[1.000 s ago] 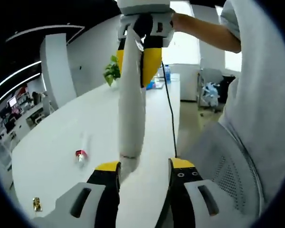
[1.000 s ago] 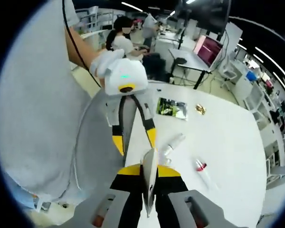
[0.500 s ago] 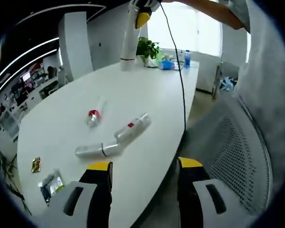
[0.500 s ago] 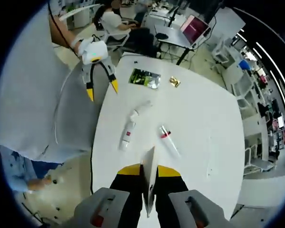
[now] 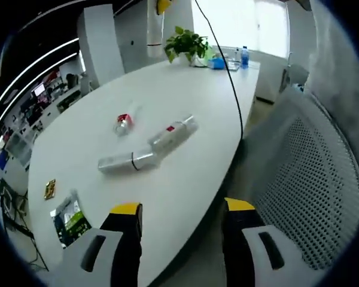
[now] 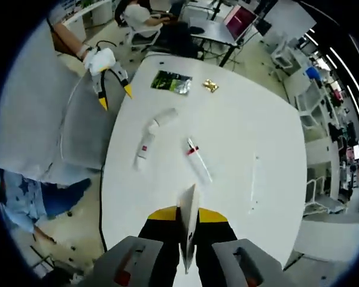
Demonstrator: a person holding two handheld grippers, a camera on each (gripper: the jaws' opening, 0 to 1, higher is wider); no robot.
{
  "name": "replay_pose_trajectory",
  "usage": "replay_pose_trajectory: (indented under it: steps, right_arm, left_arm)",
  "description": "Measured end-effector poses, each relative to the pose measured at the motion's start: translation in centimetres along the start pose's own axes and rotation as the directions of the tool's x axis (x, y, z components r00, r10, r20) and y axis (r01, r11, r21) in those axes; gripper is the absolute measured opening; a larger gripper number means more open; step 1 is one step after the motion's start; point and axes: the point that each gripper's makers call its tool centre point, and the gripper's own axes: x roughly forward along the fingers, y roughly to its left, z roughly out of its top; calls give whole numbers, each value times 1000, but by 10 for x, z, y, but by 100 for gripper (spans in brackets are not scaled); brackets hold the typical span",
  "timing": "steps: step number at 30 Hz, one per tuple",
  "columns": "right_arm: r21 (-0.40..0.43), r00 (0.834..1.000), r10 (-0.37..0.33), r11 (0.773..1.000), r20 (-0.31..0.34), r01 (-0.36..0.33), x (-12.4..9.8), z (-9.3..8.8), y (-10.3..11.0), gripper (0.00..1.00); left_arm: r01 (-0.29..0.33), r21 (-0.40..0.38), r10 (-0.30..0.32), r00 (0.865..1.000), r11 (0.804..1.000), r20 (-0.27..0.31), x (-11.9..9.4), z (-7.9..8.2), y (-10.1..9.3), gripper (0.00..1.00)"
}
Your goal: Arrange the skincare products in the storage area until every visible bottle or jar stands upright without overlapping.
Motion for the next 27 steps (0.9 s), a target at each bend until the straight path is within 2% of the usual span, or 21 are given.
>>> replay_pose_trajectory:
  steps: [4, 10, 19, 27]
  right_arm:
    - [10, 1000, 18, 1000, -14, -17, 11, -8, -11, 0]
    - [23, 999, 36, 999, -31, -36, 44, -21, -21, 0]
    - [39, 995, 82, 996, -54, -80, 99, -34, -25, 0]
    - [35, 994, 103, 994, -21, -102, 126, -40, -31, 0]
  left_arm:
    - [-35, 52, 33, 999, 998, 43, -6, 9, 2, 39]
    - [-43, 29, 42, 999, 999, 24, -4, 5, 6, 40]
    - [-15, 68, 17, 1000, 998, -24, 0, -4, -1, 40]
    - [-6, 64, 8, 999, 998, -40, 1, -8, -1, 39]
